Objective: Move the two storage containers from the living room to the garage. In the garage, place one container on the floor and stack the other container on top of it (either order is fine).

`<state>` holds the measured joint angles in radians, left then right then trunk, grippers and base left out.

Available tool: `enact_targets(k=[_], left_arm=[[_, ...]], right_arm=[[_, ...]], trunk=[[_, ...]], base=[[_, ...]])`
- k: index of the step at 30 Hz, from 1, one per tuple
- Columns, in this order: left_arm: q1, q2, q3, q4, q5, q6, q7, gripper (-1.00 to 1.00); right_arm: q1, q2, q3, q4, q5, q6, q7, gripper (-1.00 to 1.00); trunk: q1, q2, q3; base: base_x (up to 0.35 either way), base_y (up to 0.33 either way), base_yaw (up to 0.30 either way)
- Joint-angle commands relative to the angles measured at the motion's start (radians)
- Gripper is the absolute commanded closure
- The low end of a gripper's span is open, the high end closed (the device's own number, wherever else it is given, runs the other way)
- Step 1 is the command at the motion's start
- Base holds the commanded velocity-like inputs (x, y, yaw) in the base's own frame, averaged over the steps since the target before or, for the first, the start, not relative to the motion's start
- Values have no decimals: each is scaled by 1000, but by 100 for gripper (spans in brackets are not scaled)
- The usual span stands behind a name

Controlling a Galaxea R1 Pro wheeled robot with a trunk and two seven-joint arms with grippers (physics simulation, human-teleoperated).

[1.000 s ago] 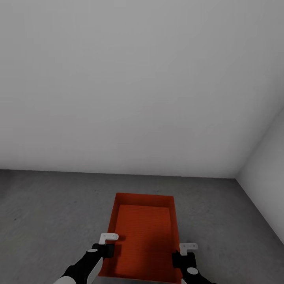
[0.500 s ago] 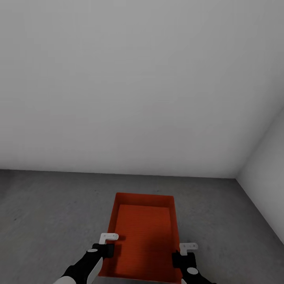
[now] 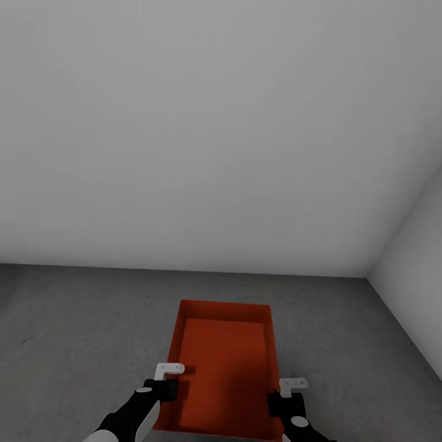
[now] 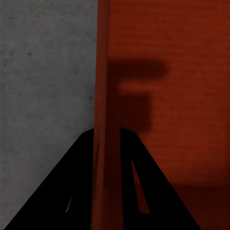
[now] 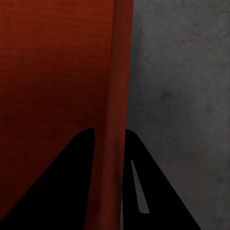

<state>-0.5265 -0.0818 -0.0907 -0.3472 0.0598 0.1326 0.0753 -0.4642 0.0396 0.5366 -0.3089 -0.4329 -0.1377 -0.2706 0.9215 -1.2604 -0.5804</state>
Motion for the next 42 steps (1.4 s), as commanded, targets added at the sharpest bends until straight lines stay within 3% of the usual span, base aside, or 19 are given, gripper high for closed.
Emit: enact_targets(k=[1, 42], left_arm=[[-1, 2, -3, -6, 15, 6, 3, 100], [-1, 2, -3, -6, 17, 6, 3, 100]], right_arm=[[-1, -4, 10, 62, -15, -2, -2, 100], [-1, -4, 10, 62, -15, -1, -3, 100]], trunk=[[0, -1, -1], [0, -1, -1]], base=[[0, 0, 0], [0, 0, -59]])
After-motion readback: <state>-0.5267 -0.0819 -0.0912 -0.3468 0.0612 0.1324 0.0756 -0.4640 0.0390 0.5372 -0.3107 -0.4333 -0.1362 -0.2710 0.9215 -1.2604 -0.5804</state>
